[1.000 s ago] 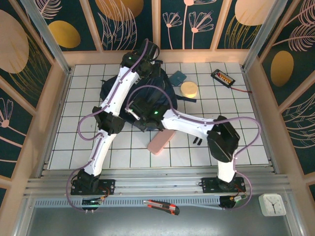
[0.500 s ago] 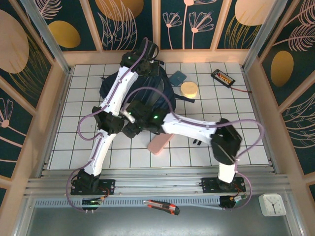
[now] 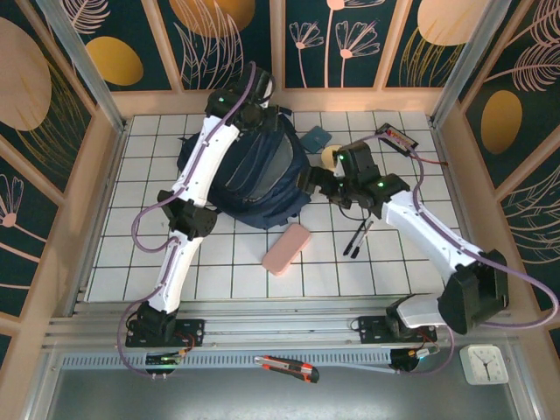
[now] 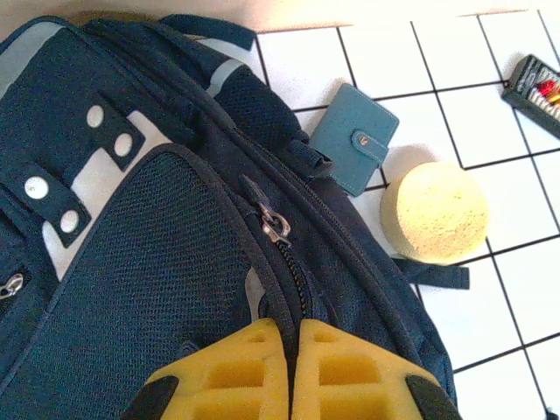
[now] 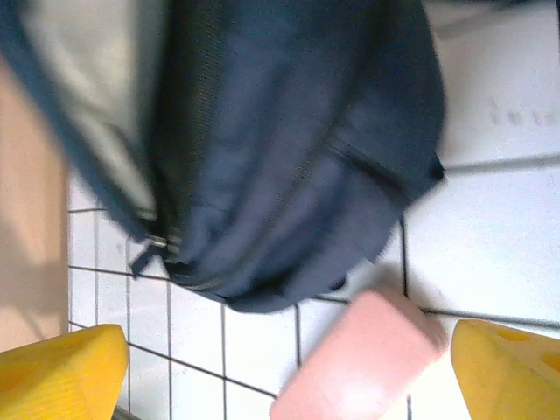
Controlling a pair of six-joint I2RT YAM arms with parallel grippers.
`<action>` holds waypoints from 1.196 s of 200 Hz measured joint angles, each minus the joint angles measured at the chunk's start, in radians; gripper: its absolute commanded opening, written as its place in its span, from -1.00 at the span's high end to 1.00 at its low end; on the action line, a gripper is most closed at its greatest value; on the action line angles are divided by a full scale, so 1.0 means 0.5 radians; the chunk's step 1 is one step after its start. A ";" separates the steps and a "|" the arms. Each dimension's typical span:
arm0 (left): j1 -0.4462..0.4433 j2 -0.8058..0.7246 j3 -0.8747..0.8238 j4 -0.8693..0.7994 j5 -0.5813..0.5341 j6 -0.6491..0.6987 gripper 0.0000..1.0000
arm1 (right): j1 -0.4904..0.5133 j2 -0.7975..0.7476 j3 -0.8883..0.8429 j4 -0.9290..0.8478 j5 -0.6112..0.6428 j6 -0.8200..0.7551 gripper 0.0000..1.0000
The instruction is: Pack the student bag
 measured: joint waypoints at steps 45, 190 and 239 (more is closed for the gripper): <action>0.072 -0.097 0.000 -0.024 0.072 0.005 1.00 | -0.044 0.283 0.073 -0.134 -0.150 0.034 -0.83; 0.082 -0.118 0.000 -0.055 0.082 0.006 1.00 | 0.699 1.061 0.577 -0.724 0.422 0.092 -0.99; 0.082 -0.130 0.000 -0.069 0.082 0.006 1.00 | 0.764 1.147 0.616 -0.826 0.634 0.108 -0.98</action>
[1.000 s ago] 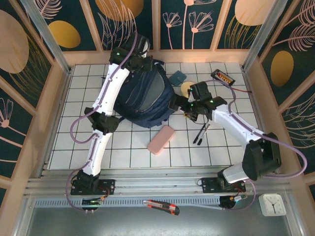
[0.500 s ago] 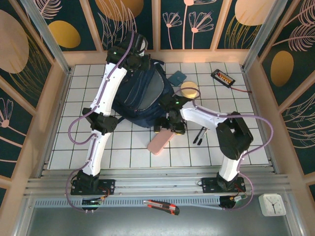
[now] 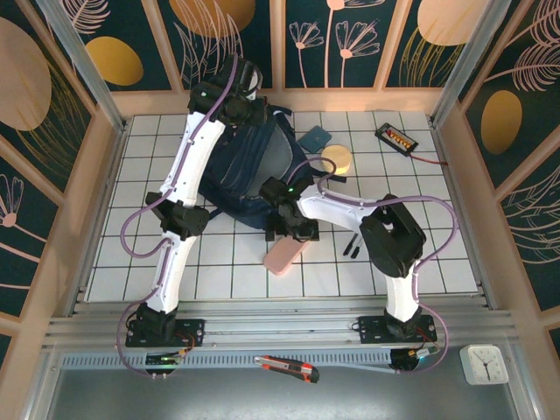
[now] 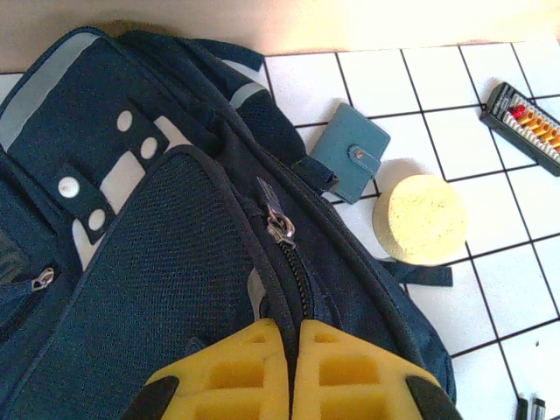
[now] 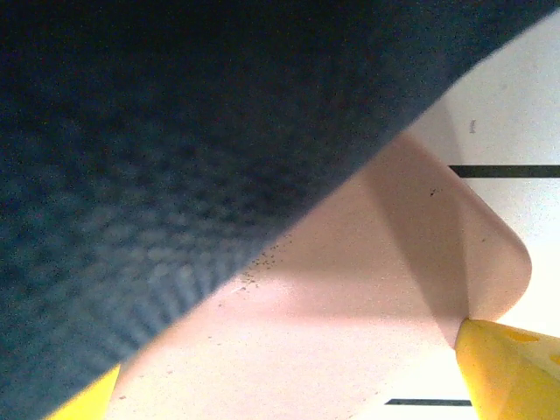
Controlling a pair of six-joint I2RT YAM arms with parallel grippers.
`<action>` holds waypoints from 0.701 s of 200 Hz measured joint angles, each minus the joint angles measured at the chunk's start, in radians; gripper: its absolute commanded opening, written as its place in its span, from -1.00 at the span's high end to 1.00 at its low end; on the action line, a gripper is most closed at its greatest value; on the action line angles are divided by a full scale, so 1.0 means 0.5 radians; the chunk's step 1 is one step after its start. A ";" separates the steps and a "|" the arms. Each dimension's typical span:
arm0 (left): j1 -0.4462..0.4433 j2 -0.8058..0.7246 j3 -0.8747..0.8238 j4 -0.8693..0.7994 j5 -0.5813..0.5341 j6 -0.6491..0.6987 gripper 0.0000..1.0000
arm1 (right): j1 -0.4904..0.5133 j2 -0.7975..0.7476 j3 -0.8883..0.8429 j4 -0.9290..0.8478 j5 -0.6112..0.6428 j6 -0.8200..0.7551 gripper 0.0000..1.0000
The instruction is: Pack the student bag
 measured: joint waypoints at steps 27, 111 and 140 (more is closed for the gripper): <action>0.000 -0.006 0.000 -0.011 0.001 0.001 1.00 | 0.019 -0.004 -0.041 -0.065 0.124 -0.034 -0.98; 0.002 -0.011 0.000 -0.010 0.000 0.001 1.00 | -0.118 -0.243 -0.371 -0.099 0.100 0.012 -0.98; 0.002 -0.011 0.000 -0.011 0.000 0.001 1.00 | -0.140 -0.369 -0.394 -0.060 0.028 0.114 -0.98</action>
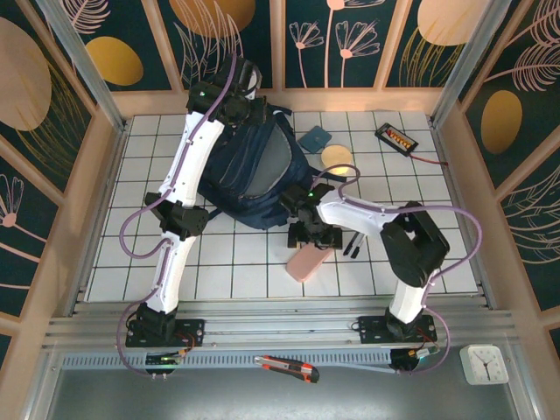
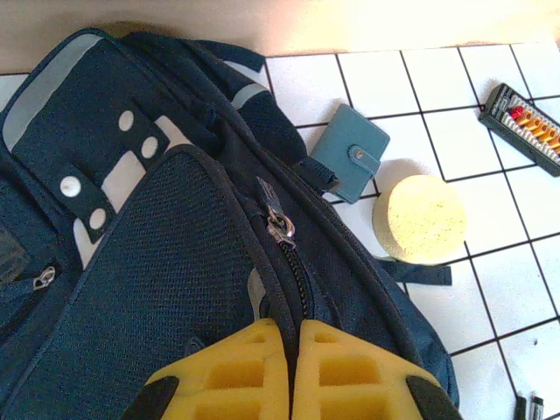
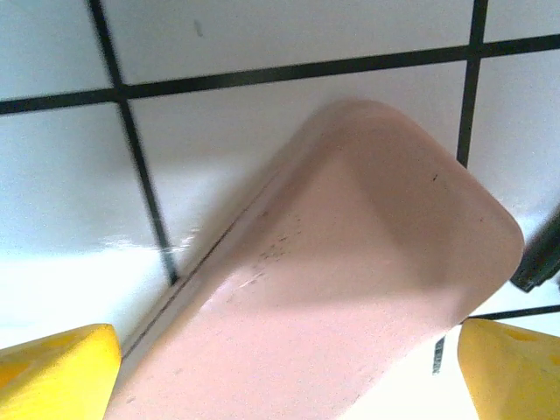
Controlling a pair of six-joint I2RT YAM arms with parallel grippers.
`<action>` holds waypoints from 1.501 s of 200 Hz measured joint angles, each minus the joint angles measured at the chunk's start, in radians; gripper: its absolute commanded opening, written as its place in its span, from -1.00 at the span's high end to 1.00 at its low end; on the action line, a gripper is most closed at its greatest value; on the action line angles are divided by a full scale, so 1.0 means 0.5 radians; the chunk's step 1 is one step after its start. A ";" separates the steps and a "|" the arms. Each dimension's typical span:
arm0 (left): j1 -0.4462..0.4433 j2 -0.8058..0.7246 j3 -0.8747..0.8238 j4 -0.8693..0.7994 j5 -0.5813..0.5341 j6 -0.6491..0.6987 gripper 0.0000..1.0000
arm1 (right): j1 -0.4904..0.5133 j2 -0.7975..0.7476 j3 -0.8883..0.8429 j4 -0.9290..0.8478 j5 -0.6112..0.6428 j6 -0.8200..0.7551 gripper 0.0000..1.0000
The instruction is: Pack the student bag
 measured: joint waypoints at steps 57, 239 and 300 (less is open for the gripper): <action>0.000 -0.001 0.000 0.001 -0.006 0.000 1.00 | -0.072 -0.275 0.081 -0.120 -0.047 0.371 -0.98; 0.010 -0.037 0.000 -0.014 -0.052 0.000 1.00 | -0.200 -0.079 -0.195 0.169 -0.358 0.841 -0.98; 0.035 -0.037 0.000 -0.014 -0.043 0.000 1.00 | -0.213 0.070 -0.198 0.262 -0.365 0.860 -0.69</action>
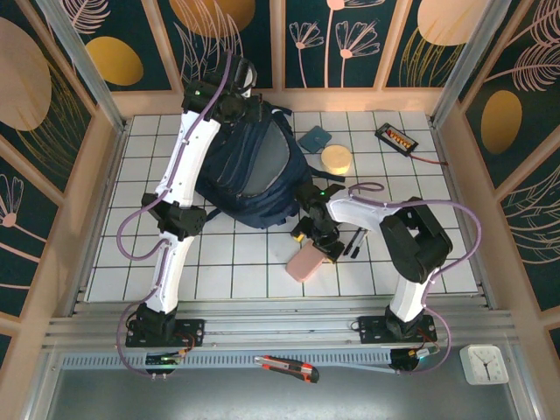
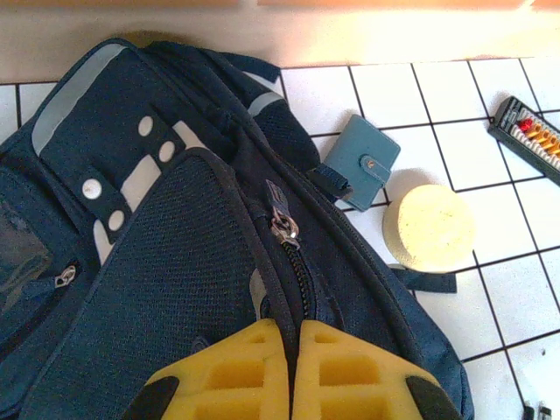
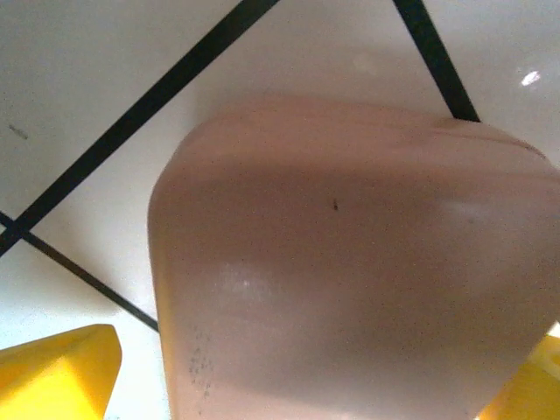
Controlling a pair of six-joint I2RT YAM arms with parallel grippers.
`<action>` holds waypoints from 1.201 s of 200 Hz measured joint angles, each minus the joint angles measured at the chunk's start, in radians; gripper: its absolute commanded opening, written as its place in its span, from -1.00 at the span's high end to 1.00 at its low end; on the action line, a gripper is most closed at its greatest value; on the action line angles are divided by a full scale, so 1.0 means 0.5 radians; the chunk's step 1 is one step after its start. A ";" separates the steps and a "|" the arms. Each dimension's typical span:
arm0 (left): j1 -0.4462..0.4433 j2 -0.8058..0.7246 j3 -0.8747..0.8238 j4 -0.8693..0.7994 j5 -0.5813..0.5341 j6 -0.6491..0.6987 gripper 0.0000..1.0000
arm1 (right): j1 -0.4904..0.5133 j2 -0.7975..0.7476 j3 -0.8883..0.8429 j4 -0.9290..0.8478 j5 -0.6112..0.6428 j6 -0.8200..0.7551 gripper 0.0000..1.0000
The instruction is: Pack the student bag
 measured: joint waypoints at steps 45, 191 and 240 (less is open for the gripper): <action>0.004 0.000 0.000 0.000 0.006 0.000 1.00 | -0.017 -0.003 -0.011 0.003 -0.001 0.030 -0.16; 0.006 -0.001 0.000 0.001 0.044 -0.001 1.00 | -0.280 -0.562 0.930 -0.548 0.332 -0.126 -0.11; 0.005 -0.001 -0.001 0.000 0.064 -0.002 1.00 | -0.383 0.057 1.592 -0.410 0.325 -0.276 -0.10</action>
